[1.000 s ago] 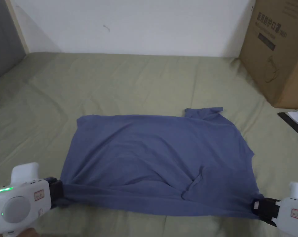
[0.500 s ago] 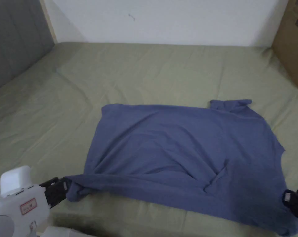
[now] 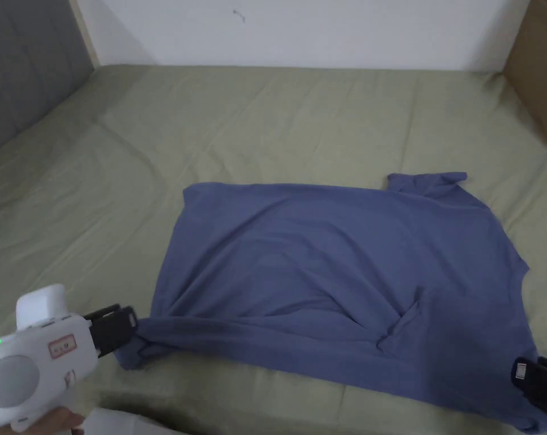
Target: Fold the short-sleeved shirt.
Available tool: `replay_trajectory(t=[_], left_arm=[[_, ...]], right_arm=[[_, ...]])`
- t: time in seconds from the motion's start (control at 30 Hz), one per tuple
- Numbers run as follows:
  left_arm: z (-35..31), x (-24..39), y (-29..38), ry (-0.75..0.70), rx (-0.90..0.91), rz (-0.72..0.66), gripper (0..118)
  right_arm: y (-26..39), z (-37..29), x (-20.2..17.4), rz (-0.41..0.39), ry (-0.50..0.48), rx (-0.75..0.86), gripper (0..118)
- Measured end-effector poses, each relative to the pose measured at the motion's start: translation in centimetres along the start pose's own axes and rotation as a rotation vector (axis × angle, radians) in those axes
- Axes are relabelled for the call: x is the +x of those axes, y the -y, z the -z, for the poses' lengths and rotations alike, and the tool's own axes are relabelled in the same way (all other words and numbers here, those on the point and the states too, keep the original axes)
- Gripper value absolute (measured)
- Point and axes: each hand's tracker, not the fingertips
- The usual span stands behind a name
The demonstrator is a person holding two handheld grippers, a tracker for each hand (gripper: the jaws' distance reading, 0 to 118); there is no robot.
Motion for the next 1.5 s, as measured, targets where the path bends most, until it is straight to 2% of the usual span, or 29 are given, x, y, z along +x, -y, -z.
replay_trajectory(t=[0.03,0.1,0.27,0.3,0.33,0.37,0.4,0.47,0.5,0.67,0.7,0.73,0.77,0.8,0.83,0.87,0.9,1.0,1.03,1.07,1.1,1.2,1.33,1.5], left_arm=[[0.9,-0.2,-0.6,-0.003,-0.044,-0.020,101],[1.9,-1.0,-1.2,0.013,-0.015,-0.069,101],[3.1,-0.8,-1.4,0.057,-0.125,-0.133,100],[3.3,-0.6,-1.1,0.063,-0.145,-0.126,96],[3.3,-0.3,-0.7,0.060,-0.156,-0.111,86],[3.4,0.1,-0.3,0.055,-0.159,-0.081,69],[3.5,0.6,-0.1,0.045,-0.169,-0.039,41],[3.8,1.4,0.3,0.048,-0.217,0.011,12],[3.8,1.6,0.4,0.070,-0.241,0.012,3],[2.7,2.5,-0.3,0.029,-0.205,0.058,3],[2.6,2.6,-0.4,0.029,-0.207,0.066,3],[2.4,2.9,-0.5,0.022,-0.206,0.080,3],[2.2,3.1,-0.5,0.009,-0.199,0.094,3],[2.3,3.1,-0.7,0.005,-0.196,0.104,3],[2.2,3.2,-0.7,0.002,-0.196,0.111,3],[2.1,3.4,-0.7,-0.003,-0.197,0.115,3],[2.0,3.6,-0.7,-0.005,-0.197,0.120,3],[2.1,3.6,-0.7,-0.015,-0.197,0.140,3],[2.1,3.6,-0.7,-0.017,-0.201,0.141,3],[2.1,3.3,-0.6,-0.019,-0.202,0.142,3],[2.1,3.3,-0.6,-0.019,-0.204,0.143,3],[2.1,3.2,-0.6,-0.018,-0.209,0.141,3],[2.0,3.4,-0.8,-0.024,-0.209,0.152,3],[1.3,4.0,-1.6,-0.029,-0.193,0.179,3]], right_arm=[[-0.1,0.1,0.2,0.012,0.003,-0.002,0],[-0.3,0.0,0.5,0.025,0.005,-0.005,0],[-0.6,0.4,0.8,0.026,0.034,-0.018,0],[-0.6,0.6,0.9,0.028,0.038,-0.024,0],[-0.6,0.8,0.9,0.030,0.041,-0.031,0],[-0.6,0.9,0.9,0.031,0.041,-0.037,0],[-0.7,1.0,0.9,0.030,0.040,-0.043,0],[-0.7,1.5,0.9,0.026,0.044,-0.056,0],[-0.7,1.8,1.1,0.020,0.049,-0.064,0],[-0.7,1.7,1.6,0.006,0.041,-0.077,0],[-0.7,1.8,1.7,-0.006,0.046,-0.085,5],[-0.6,2.1,1.8,-0.021,0.070,-0.097,22],[-0.5,2.3,1.9,-0.026,0.098,-0.105,44],[-0.3,2.6,2.2,-0.017,0.099,-0.108,73],[-0.3,2.8,2.5,0.000,0.096,-0.117,90],[-0.1,3.1,2.8,0.033,0.084,-0.129,96],[0.1,3.3,3.0,0.067,0.062,-0.131,96],[0.4,4.5,3.6,0.086,0.069,-0.168,92],[0.7,4.9,3.6,0.079,0.081,-0.197,81],[0.9,5.2,3.6,0.072,0.077,-0.204,56],[1.2,5.2,3.4,0.060,0.075,-0.202,19],[1.7,5.2,2.8,0.046,0.064,-0.199,12],[1.0,4.3,2.6,0.035,0.068,-0.177,11],[-0.4,2.6,2.7,0.056,0.057,-0.137,11]])
